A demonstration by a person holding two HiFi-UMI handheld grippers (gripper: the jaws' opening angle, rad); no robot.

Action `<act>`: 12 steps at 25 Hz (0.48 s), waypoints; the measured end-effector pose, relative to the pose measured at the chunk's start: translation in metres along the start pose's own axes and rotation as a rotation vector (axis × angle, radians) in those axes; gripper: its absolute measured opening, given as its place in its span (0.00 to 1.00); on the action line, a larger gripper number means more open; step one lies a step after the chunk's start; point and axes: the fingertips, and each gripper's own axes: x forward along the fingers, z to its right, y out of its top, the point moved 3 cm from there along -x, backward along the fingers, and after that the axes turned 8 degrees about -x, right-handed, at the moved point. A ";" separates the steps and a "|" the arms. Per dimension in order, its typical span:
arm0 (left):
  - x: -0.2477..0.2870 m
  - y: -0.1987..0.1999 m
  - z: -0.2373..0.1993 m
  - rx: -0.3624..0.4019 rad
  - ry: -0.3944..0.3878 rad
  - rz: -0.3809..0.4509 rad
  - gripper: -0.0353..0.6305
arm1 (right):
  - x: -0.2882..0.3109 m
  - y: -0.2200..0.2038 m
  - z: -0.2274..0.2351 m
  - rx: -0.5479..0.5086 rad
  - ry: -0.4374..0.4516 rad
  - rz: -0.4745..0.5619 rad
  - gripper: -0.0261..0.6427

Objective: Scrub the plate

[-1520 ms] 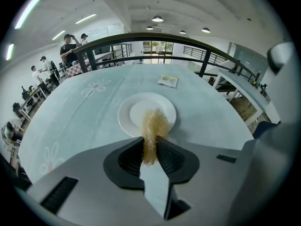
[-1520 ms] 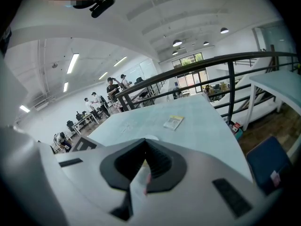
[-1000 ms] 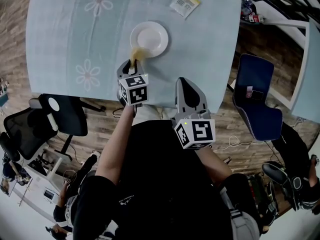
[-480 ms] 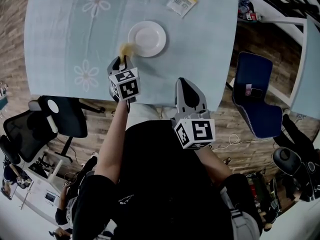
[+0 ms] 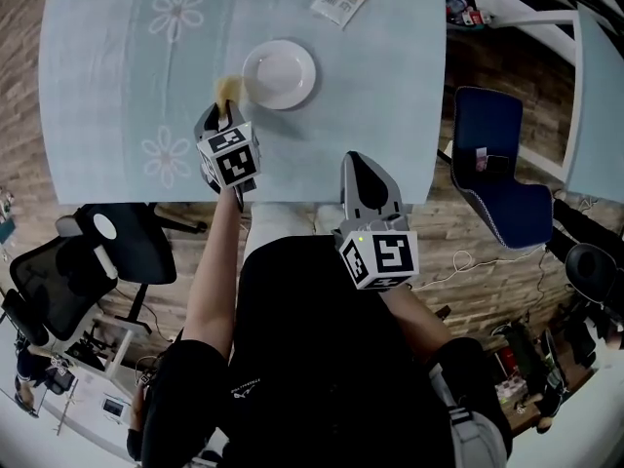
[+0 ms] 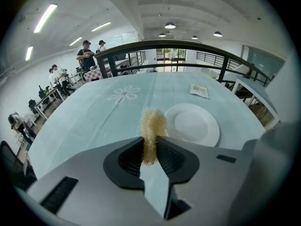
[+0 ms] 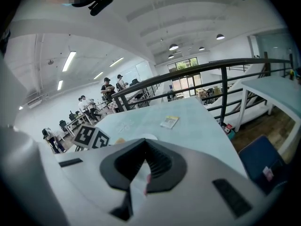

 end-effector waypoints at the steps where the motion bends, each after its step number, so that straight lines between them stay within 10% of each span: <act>1: -0.004 0.002 0.000 0.004 -0.016 0.013 0.17 | -0.002 0.000 -0.003 -0.003 -0.004 0.003 0.05; 12: -0.106 0.006 0.004 0.044 -0.426 0.264 0.17 | -0.028 0.011 -0.080 -0.102 -0.008 0.076 0.05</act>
